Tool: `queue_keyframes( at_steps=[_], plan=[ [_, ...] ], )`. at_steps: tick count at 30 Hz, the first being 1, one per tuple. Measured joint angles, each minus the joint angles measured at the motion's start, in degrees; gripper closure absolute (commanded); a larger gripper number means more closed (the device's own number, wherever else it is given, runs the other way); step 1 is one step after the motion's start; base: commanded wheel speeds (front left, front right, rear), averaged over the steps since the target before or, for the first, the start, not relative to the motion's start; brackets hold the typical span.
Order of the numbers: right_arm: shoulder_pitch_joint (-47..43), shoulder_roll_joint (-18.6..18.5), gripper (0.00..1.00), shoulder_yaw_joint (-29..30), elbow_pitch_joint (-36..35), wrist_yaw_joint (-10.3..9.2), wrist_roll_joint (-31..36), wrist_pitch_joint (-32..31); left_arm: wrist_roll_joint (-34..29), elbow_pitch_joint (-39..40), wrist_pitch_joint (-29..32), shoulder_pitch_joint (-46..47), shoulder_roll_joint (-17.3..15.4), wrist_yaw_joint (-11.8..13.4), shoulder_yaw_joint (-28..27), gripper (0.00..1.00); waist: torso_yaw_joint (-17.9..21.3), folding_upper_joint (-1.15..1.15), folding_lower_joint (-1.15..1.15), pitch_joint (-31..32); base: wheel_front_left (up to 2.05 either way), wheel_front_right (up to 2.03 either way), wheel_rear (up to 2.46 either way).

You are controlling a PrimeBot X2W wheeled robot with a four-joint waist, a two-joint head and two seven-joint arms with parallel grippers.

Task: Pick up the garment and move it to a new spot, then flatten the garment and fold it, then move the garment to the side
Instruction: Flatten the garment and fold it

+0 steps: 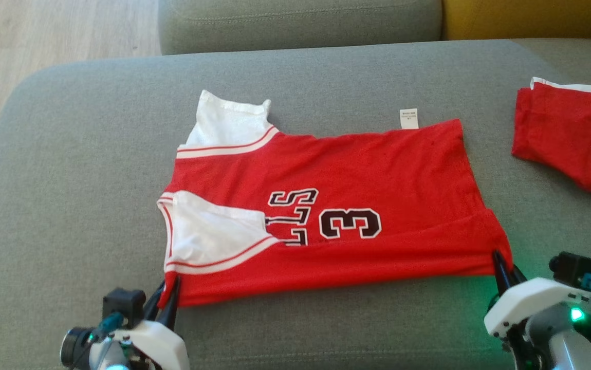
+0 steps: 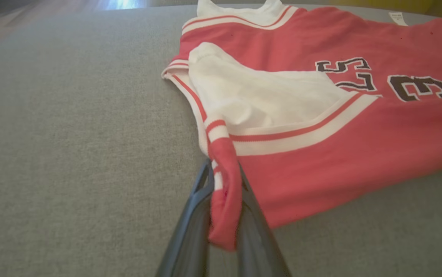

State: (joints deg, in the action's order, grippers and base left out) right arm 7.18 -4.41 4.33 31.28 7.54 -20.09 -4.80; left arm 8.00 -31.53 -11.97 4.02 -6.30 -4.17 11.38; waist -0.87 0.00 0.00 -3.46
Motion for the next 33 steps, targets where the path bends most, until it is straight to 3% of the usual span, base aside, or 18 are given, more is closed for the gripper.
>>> queue_keyframes(
  at_steps=[4, 5, 6, 7, 12, 21, 28, 33],
  plan=[
    [-2.97, 0.32, 1.0, 0.86, -4.02, 0.0, 0.46, -2.54, 0.23, 0.71, 0.86, -1.7, -0.43, -0.37, 0.82, 1.0, -0.08, 0.0, 0.0, 0.2, 0.0, 0.0, 0.0],
    [-3.55, 0.51, 0.98, 1.34, -4.81, 0.0, 0.58, -2.91, 0.23, 0.85, 0.88, -1.88, -0.43, -0.37, 0.87, 0.71, -0.04, 0.0, 0.0, 0.2, 0.0, 0.0, 0.0],
    [-4.0, 0.69, 0.58, 1.83, -5.65, 0.0, 1.19, -2.99, 0.23, 1.25, 0.88, -2.06, -0.43, -0.29, 0.85, 0.06, -0.01, 0.0, 0.0, 0.19, 0.0, 0.0, 0.0],
    [-4.4, 0.86, 0.0, 2.25, -6.66, 0.0, 1.8, -3.1, 0.29, 1.76, 0.85, -2.18, -0.42, 0.1, 0.73, 0.0, 0.01, 0.0, 0.0, 0.17, 0.0, 0.0, 0.0],
    [-4.48, 1.01, 0.0, 2.37, -12.26, 0.0, 3.02, -3.07, 2.32, 4.99, -0.96, -2.16, -0.32, 1.92, -1.38, 0.0, 0.1, 0.0, 0.0, 0.01, 0.0, 0.0, 0.0],
    [-4.47, 1.03, 0.0, -2.88, -21.01, 0.0, 2.99, 7.57, 5.3, 18.84, -2.33, -1.58, 2.26, 3.85, -7.13, 0.0, 0.04, 0.0, 0.0, -0.61, 0.0, 0.0, 0.0],
    [-4.28, 1.52, 0.0, -6.23, -20.59, 0.0, 4.43, 10.7, 5.7, 20.69, -2.33, -0.73, 3.25, 3.54, -8.27, 0.0, 0.95, 0.0, 0.0, -2.21, 0.0, 0.0, 0.0],
    [-2.66, 1.59, 0.0, -7.69, -20.6, 0.0, 5.61, 10.94, 5.46, 19.71, -2.33, 5.2, 2.97, 2.01, -8.71, 0.0, 2.06, 0.0, 0.0, -4.34, 0.0, 0.0, 0.0]
  ],
)
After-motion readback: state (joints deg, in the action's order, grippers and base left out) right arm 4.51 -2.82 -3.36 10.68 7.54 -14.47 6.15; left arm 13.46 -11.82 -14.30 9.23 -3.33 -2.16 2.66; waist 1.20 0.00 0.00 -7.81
